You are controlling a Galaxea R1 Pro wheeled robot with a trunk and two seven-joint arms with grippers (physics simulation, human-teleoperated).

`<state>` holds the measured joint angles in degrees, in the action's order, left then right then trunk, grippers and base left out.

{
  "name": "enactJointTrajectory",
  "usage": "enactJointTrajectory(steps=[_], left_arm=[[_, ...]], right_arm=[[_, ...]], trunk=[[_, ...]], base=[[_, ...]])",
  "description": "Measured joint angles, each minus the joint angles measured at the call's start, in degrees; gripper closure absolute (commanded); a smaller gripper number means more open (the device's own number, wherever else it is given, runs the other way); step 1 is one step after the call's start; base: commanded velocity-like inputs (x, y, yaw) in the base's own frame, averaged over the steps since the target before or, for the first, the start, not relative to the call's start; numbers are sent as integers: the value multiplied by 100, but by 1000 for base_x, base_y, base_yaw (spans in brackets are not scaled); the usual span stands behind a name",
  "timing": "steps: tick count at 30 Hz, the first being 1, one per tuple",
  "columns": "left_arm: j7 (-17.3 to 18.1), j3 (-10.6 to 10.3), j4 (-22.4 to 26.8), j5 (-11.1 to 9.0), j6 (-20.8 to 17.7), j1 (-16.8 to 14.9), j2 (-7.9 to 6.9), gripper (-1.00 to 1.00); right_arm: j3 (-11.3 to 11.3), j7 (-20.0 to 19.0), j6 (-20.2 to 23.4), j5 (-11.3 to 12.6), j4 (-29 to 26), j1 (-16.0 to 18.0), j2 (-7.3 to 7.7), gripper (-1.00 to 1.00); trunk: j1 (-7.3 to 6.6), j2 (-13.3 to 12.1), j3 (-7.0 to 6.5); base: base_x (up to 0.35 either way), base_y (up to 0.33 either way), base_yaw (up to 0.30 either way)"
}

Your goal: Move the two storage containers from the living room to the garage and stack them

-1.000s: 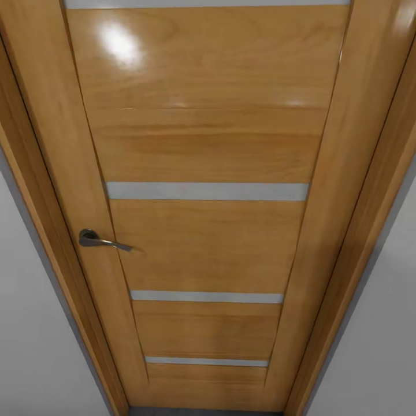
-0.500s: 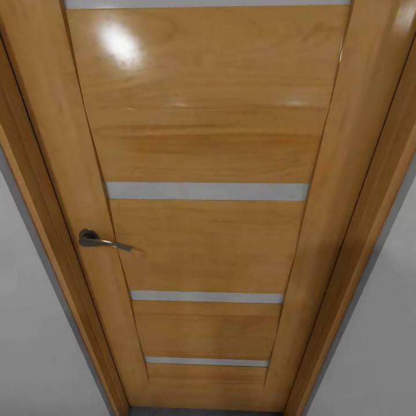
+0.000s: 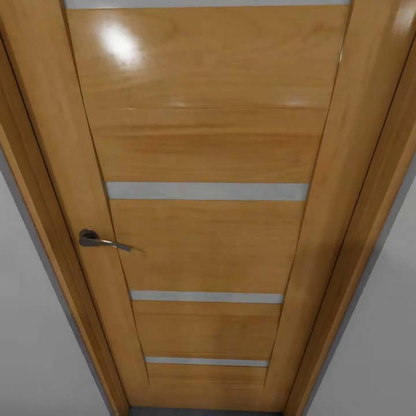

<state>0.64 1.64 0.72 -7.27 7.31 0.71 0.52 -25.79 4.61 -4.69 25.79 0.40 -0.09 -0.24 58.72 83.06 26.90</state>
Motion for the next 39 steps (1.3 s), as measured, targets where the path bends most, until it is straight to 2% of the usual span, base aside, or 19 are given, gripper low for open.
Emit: enactJointTrajectory(steps=[12, 20, 22, 23, 24, 26, 27, 30, 39], left_arm=[[0, 0, 0, 1, -3, -3, 8, -100], [0, 0, 0, 1, -2, 2, 5, -100], [0, 0, 0, 3, -1, 0, 2, -100], [0, 0, 0, 4, -1, 0, 1, -100], [0, 0, 0, 4, -1, 1, 1, -100], [1, 0, 0, 5, 0, -2, 4, -100], [1, 0, 0, 5, 0, -2, 4, -100], [2, 0, 0, 5, 0, -1, 5, -100], [2, 0, 0, 5, 0, 0, 8, -100]], right_arm=[[-16, 7, -39, -17, 0, 0, -37, -100], [-36, -224, -33, -29, -29, 1, 46, -100], [-57, -452, -19, -37, -47, 1, 160, -100], [-80, -650, -7, -38, -57, 1, 302, -100], [-91, -911, 3, -37, -73, 4, 477, -100], [-98, -1887, 40, -28, -359, 9, 1055, -100], [-111, -2049, 46, -24, -450, 9, 1197, -100], [-119, -2240, 45, -23, -573, 9, 1382, -100], [-137, -2369, 42, -58, -913, 10, 1553, -100]], trunk=[[0, 0, 0], [0, 0, 0], [0, 0, 0], [0, 0, 0], [0, 0, -1], [0, 0, -1], [0, 0, -1], [0, 0, -1], [0, 0, -1]], base=[[0, 0, 0], [0, 0, 0], [0, 0, 0], [0, 0, 0], [0, 0, 0], [0, 0, 0], [0, 0, 0], [0, 0, 0], [0, 0, 0]])
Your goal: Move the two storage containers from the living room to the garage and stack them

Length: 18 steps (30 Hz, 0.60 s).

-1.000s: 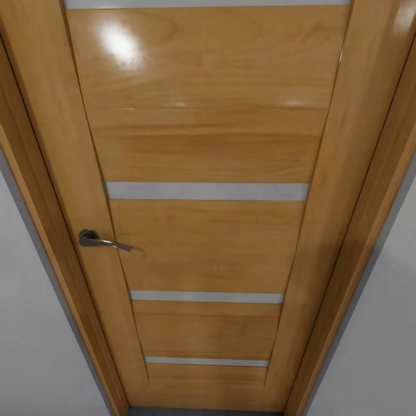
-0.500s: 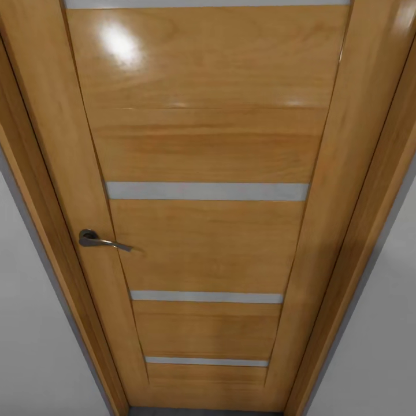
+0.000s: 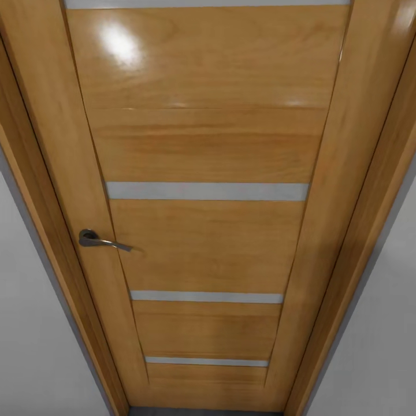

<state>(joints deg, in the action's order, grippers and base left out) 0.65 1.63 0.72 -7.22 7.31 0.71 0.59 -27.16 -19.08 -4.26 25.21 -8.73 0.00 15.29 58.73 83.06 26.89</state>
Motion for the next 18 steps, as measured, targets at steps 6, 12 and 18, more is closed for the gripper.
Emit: enactJointTrajectory(steps=[6, 12, 18], left_arm=[[-1, -1, -1, 0, 0, -2, 1, -100], [1, 0, 0, 1, -2, 1, 1, -100], [-1, 0, 0, 1, -2, 1, 1, -100]], right_arm=[[-7, 30, 254, -215, -1026, 6, 252, -100], [-10, 93, 1097, -299, -2223, 58, 447, -100], [-13, 396, 1576, -312, -3373, 88, 494, -100]], trunk=[[0, 0, 0], [0, 0, -1], [0, 0, -1]], base=[[0, 0, 0], [0, 0, 0], [0, 0, 0]])
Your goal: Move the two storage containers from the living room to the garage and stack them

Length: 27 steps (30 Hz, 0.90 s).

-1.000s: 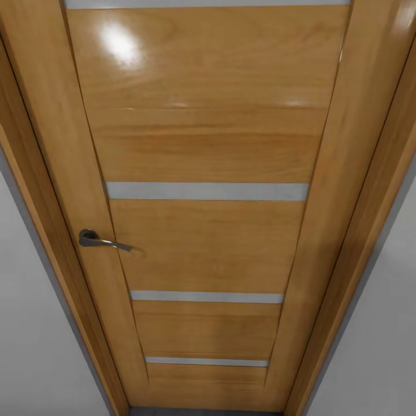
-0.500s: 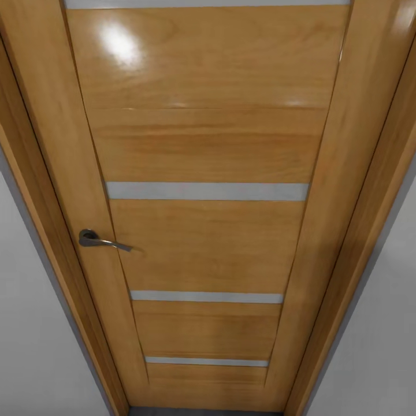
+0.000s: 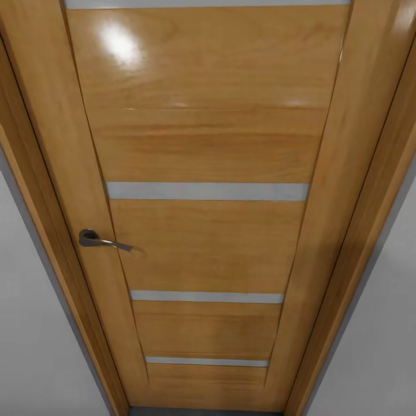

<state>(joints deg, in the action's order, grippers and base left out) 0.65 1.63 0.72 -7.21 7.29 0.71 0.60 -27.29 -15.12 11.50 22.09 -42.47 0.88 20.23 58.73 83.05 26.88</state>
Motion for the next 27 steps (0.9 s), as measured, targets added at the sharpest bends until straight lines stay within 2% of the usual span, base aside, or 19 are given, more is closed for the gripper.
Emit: enactJointTrajectory(steps=[7, 12, 20, 27], left_arm=[[1, -3, 0, 4, 0, -2, 0, -100], [0, 0, 0, 8, 0, 1, 0, -100], [4, -1, 0, 10, 0, 1, -2, -100], [1, 0, 0, 9, 0, 1, -6, -100]], right_arm=[[-5, 688, 577, 0, -983, 168, -22, -100], [-1, 833, 956, 2, -1466, 285, -41, -100], [-8, 1042, 1116, -2, -2105, 337, -51, -100], [-13, 1347, 1282, -7, -2451, 581, -71, -100]], trunk=[[0, 0, 0], [0, 0, 0], [0, 0, 0], [0, 0, 0]], base=[[0, 0, 0], [0, 0, 0], [0, 0, 0], [0, 0, 0]])
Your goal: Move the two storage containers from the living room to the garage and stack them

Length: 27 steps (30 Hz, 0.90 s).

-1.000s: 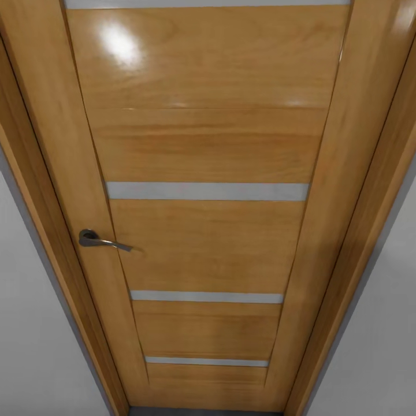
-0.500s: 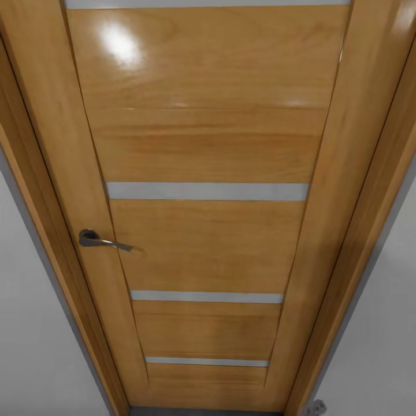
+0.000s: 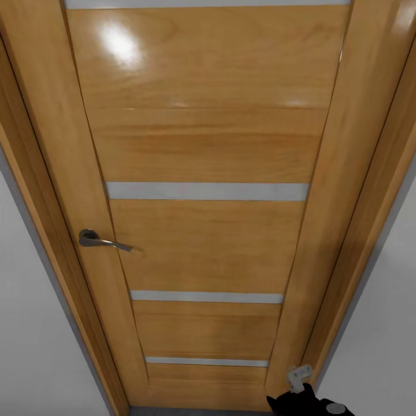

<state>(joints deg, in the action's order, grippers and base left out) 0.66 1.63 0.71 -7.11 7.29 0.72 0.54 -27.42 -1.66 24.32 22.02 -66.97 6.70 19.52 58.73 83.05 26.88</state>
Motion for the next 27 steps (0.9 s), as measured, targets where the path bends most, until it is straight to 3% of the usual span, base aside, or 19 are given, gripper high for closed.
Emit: enactJointTrajectory(steps=[4, 9, 12, 14, 22, 25, 26, 27], left_arm=[[-1, -2, 0, 0, 0, 0, -1, -100], [3, -2, 0, 0, 0, -3, -2, -100], [5, 0, 0, 5, 0, 1, -3, -100], [3, 0, 0, 7, 0, 1, -3, -100], [3, 1, 0, 9, 1, -2, -3, -100], [5, -5, 0, 16, 1, 1, 1, -100], [5, -5, 0, 17, 1, 0, 2, -100], [4, -6, 0, 17, 1, 1, 3, -100]], right_arm=[[0, 71, 226, 1, -135, 137, -20, -100], [-3, 321, 353, -177, -418, 231, -215, -100], [6, 553, 401, -845, -736, 250, -541, -100], [7, 587, 425, -1101, -860, 253, -690, -100], [7, 629, 728, -1540, -1563, 255, -1211, -100], [9, 641, 826, -2151, -1899, 255, -1779, -100], [9, 646, 833, -2252, -1927, 256, -1871, -100], [0, 664, 840, -2502, -1969, 257, -2117, -100]], trunk=[[0, 0, 0], [0, 0, 0], [0, 0, 0], [0, 0, 0], [0, 0, 0], [0, 0, 0], [0, 0, 0], [0, 0, 0]], base=[[0, 0, 0], [0, 0, 0], [0, 0, 0], [0, 0, 0], [0, 0, 0], [0, 0, 0], [0, 0, 0], [0, 0, 0]])
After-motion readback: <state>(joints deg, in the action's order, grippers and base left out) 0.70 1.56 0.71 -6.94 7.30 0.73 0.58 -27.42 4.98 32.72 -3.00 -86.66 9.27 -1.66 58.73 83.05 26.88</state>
